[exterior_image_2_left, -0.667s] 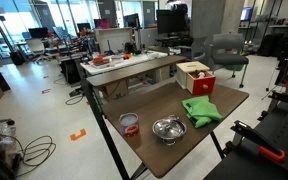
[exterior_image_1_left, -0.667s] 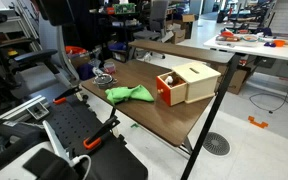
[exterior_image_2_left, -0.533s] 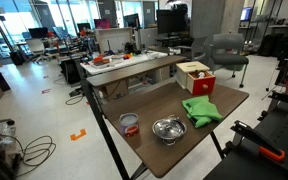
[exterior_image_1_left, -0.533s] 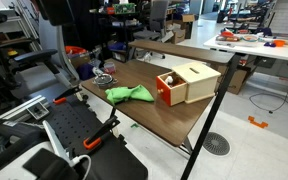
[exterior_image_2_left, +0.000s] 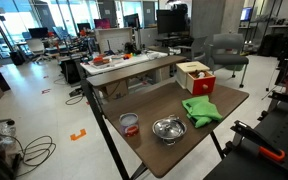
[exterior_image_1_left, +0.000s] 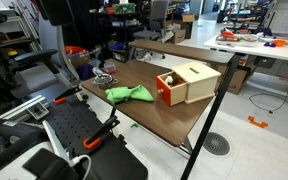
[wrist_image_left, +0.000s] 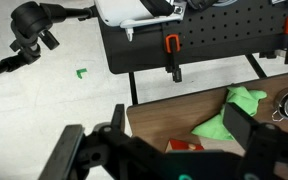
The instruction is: Remove the toy from the drawer and put it on the table, then close the drawer
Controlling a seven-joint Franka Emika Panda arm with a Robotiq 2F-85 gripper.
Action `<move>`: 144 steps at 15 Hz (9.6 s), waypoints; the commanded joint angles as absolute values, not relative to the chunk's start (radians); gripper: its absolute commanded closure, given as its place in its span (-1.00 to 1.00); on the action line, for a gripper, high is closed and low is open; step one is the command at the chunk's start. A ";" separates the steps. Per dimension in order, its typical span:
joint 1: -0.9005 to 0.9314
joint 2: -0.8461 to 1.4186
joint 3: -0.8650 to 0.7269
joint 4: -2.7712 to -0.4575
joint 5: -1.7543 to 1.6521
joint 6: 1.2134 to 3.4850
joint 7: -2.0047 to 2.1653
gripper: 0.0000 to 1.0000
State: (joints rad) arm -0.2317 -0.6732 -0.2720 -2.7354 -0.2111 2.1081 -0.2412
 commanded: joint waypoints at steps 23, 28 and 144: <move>-0.110 0.047 -0.067 -2.458 0.017 2.556 0.291 -1.00; -0.073 0.229 -0.082 -2.248 -0.014 2.561 0.378 -1.00; 0.095 0.721 -0.176 -1.970 0.005 2.860 0.280 -1.00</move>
